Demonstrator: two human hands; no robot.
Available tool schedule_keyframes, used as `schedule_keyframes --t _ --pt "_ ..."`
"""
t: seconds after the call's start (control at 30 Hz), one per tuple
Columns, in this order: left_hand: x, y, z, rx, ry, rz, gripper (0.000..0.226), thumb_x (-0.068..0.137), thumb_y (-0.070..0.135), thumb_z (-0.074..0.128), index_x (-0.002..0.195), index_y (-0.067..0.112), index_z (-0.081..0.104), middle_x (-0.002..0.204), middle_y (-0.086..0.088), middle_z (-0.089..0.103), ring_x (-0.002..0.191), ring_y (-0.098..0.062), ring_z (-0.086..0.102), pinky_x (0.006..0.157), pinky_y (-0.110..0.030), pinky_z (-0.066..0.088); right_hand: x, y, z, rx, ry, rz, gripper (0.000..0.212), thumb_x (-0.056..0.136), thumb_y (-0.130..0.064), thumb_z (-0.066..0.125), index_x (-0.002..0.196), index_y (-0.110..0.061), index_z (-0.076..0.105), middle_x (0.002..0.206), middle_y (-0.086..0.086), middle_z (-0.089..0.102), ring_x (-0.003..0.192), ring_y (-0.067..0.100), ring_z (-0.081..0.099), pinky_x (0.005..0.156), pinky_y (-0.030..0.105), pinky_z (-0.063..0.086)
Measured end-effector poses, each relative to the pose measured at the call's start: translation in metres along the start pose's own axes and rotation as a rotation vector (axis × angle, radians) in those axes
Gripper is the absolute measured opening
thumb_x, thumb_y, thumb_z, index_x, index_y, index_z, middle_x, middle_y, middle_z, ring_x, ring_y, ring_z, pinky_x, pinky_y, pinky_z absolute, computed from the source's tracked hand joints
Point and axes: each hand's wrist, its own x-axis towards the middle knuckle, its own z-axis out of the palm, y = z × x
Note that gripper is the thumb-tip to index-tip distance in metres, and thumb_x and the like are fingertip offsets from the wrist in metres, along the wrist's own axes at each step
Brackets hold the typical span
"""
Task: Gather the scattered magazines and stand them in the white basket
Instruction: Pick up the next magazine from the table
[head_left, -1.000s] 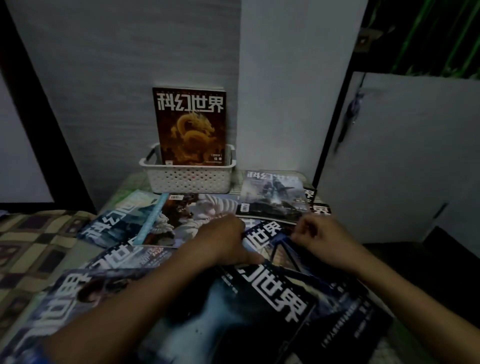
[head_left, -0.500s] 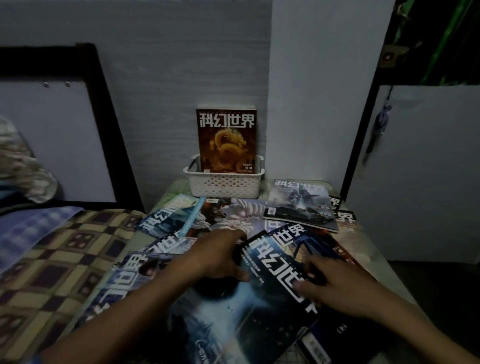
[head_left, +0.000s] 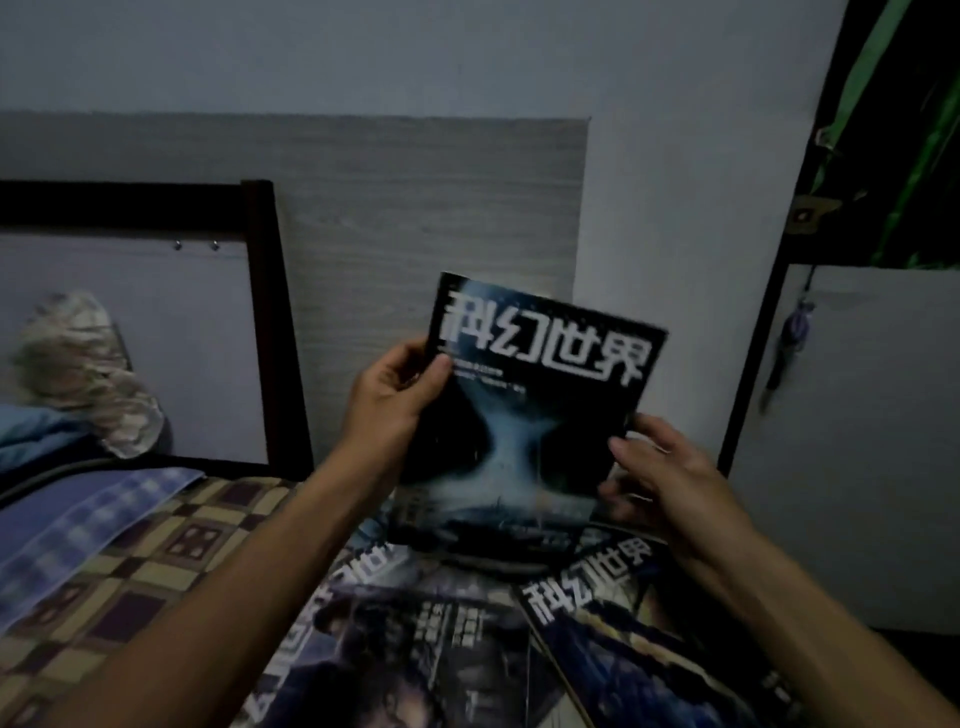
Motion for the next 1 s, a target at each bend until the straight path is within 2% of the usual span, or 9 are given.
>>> schedule_keyframes --t 0.07,0.17,0.3,0.4,0.53,0.63,0.77,0.9,1.0 --pt "0.011 -0.003 -0.005 -0.059 0.082 -0.016 0.014 0.093 0.006 0.057 0.103 0.008 0.068 0.09 0.004 0.074 0.084 -0.007 0.067 0.08 -0.02 0.054 0.024 -0.006 0.02 -0.083 0.012 -0.082 0.011 0.096 -0.011 0.057 0.104 -0.012 0.064 0.074 0.005 0.067 0.053 0.013 0.064 0.046 0.025 0.054" --pt "0.026 -0.023 -0.02 0.081 0.153 -0.098 0.029 0.095 0.01 0.056 0.123 0.003 0.063 0.112 -0.008 0.07 0.1 -0.018 0.066 0.092 -0.032 0.051 0.05 0.008 0.04 -0.151 0.059 -0.114 0.012 0.098 -0.009 0.052 0.106 -0.01 0.061 0.077 0.003 0.064 0.047 0.009 0.058 0.046 0.021 0.052" --pt "0.019 -0.08 -0.049 0.468 0.032 -0.199 0.031 0.092 -0.004 0.057 0.122 0.0 0.063 0.093 -0.006 0.066 0.076 -0.01 0.057 0.067 -0.013 0.048 0.063 0.06 0.039 -0.201 0.077 -0.015 0.025 0.1 -0.007 0.048 0.122 -0.006 0.058 0.084 0.005 0.064 0.051 0.015 0.055 0.045 0.024 0.047" --pt "0.007 -0.115 -0.063 0.575 0.015 -0.189 0.024 0.091 0.0 0.06 0.113 0.005 0.068 0.091 -0.004 0.07 0.079 -0.011 0.065 0.076 -0.026 0.055 0.067 0.08 0.035 -0.318 0.118 -0.074 0.032 0.099 -0.012 0.051 0.131 -0.014 0.058 0.094 0.002 0.069 0.053 0.01 0.062 0.05 0.024 0.049" --pt "0.03 -0.118 -0.057 0.508 0.115 -0.039 0.027 0.093 0.003 0.059 0.11 0.022 0.066 0.093 0.014 0.069 0.078 0.013 0.064 0.072 -0.006 0.049 0.091 0.058 0.042 -0.317 0.157 -0.246 0.02 0.097 -0.012 0.055 0.108 -0.024 0.067 0.09 -0.005 0.071 0.052 0.011 0.066 0.051 0.024 0.051" --pt "0.082 -0.114 -0.049 0.513 0.184 0.076 0.027 0.092 0.006 0.061 0.113 0.02 0.067 0.097 0.005 0.07 0.08 -0.007 0.066 0.075 -0.021 0.052 0.135 0.029 0.049 -0.298 0.231 -0.361 0.015 0.095 -0.013 0.059 0.09 -0.026 0.063 0.08 -0.006 0.065 0.046 0.013 0.064 0.047 0.025 0.052" --pt "0.155 -0.118 -0.038 0.591 0.178 0.083 0.026 0.092 0.008 0.061 0.115 0.012 0.071 0.094 -0.002 0.073 0.079 -0.013 0.066 0.077 -0.031 0.055 0.204 0.011 0.055 -0.34 0.271 -0.343 0.014 0.094 -0.017 0.06 0.085 -0.026 0.055 0.091 0.007 0.067 0.054 0.02 0.067 0.056 0.038 0.059" --pt "0.187 -0.157 -0.033 0.707 0.168 0.019 0.025 0.093 0.011 0.058 0.113 0.014 0.073 0.099 -0.007 0.075 0.091 -0.023 0.069 0.084 -0.041 0.056 0.25 0.038 0.059 -0.445 0.353 -0.263 0.015 0.09 -0.017 0.063 0.079 -0.024 0.055 0.084 0.006 0.069 0.068 0.03 0.07 0.067 0.052 0.06" --pt "0.189 -0.194 -0.036 0.756 0.196 0.025 0.022 0.093 0.012 0.058 0.109 0.016 0.073 0.1 -0.006 0.075 0.09 -0.022 0.069 0.082 -0.039 0.056 0.265 0.072 0.057 -0.533 0.406 -0.235 0.018 0.087 -0.023 0.067 0.075 -0.024 0.054 0.081 -0.001 0.067 0.072 0.03 0.069 0.072 0.05 0.058"
